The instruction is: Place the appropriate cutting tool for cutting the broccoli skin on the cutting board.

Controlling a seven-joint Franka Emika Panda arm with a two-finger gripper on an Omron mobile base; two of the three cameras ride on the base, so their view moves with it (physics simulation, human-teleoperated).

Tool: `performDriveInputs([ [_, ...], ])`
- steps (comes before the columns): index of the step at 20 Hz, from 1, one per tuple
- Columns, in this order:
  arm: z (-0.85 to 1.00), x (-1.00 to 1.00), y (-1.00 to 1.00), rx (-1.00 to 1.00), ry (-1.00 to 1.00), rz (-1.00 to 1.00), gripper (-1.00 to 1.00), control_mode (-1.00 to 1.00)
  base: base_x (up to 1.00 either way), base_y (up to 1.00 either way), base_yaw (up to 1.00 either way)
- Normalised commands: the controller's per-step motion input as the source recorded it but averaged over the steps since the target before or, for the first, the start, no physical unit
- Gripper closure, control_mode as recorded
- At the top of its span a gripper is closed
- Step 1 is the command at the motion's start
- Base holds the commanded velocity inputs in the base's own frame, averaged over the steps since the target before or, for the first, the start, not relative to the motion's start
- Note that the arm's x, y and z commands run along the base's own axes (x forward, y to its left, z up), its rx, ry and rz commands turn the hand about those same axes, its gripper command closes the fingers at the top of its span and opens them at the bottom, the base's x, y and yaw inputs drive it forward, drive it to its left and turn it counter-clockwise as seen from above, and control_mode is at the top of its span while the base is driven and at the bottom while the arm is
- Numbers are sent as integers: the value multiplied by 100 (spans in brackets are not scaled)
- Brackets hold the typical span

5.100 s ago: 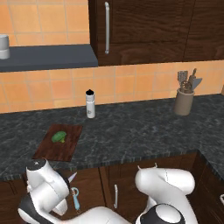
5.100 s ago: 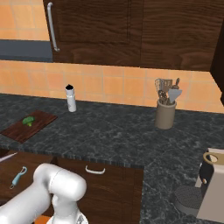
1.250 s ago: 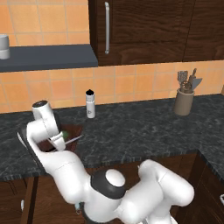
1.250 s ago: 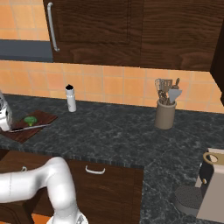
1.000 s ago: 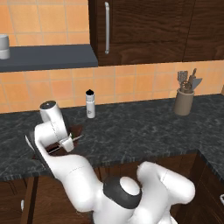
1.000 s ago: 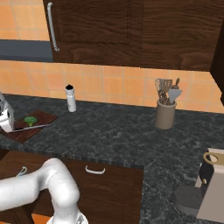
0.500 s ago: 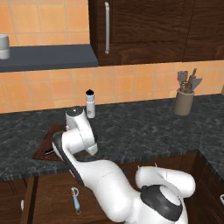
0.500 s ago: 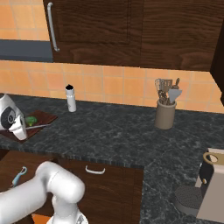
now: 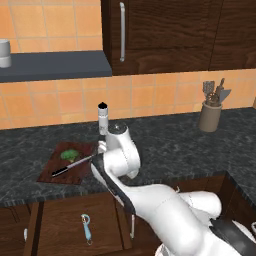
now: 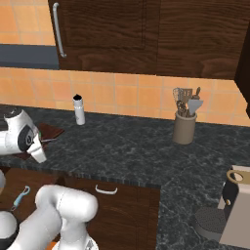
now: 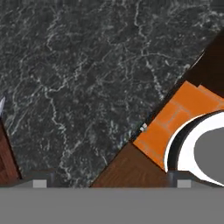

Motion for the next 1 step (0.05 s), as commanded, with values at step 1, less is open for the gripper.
performDriveInputs([
  [1, 9, -35, -77, 0, -4, 8, -100, -100, 0, 0, 0],
])
